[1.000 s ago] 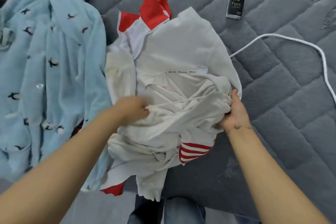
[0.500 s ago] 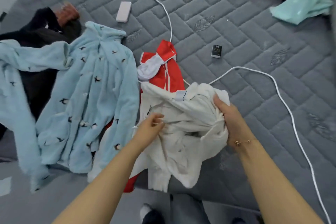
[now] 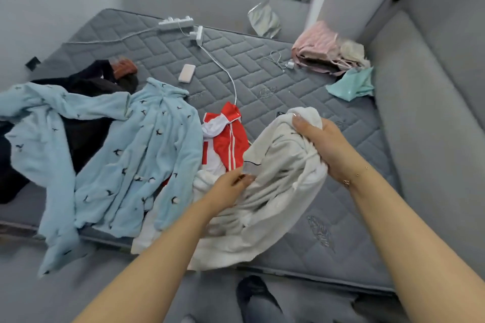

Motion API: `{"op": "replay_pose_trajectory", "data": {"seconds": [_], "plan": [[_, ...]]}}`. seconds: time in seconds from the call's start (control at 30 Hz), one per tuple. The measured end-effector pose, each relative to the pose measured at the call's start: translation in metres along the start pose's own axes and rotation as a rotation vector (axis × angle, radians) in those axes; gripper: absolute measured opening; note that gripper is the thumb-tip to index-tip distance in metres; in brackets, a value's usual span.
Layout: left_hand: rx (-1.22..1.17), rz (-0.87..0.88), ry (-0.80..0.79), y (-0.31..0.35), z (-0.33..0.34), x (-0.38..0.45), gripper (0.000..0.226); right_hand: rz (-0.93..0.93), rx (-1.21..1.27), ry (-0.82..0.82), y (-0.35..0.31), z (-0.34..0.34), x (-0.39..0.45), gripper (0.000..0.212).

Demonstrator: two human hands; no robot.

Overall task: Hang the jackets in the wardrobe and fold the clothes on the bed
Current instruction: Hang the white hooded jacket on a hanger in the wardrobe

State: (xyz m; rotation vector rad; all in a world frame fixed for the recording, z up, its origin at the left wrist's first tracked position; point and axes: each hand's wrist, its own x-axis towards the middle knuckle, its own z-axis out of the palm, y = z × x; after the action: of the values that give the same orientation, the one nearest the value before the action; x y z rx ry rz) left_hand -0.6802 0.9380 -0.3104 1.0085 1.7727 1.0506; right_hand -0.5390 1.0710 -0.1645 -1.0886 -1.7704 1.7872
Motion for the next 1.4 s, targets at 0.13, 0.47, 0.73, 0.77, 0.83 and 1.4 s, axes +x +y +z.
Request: {"op": "replay_pose_trajectory", "data": {"seconds": [0.13, 0.47, 0.73, 0.77, 0.83, 1.4], "plan": [[-0.038, 0.016, 0.224, 0.027, -0.024, -0.049, 0.032, 0.001, -0.138, -0.047, -0.012, -0.009, -0.007, 0.029], [-0.003, 0.091, 0.545, 0.141, -0.063, -0.125, 0.027, -0.308, -0.929, -0.371, 0.016, 0.002, 0.027, 0.037], [0.076, -0.009, 0.787, 0.190, -0.046, -0.204, 0.039, -0.675, -0.598, -1.054, -0.007, 0.064, -0.015, 0.024], [0.075, -0.034, 0.839, 0.193, -0.046, -0.220, 0.040, -0.715, -0.562, -1.073, -0.008, 0.078, -0.026, 0.015], [0.078, -0.066, 0.939, 0.196, -0.046, -0.255, 0.044, -0.775, -0.479, -1.105, -0.009, 0.103, -0.050, 0.015], [0.267, -0.532, 1.562, 0.141, 0.022, -0.607, 0.040, -0.682, -0.226, -1.812, -0.091, 0.291, -0.334, 0.013]]}}
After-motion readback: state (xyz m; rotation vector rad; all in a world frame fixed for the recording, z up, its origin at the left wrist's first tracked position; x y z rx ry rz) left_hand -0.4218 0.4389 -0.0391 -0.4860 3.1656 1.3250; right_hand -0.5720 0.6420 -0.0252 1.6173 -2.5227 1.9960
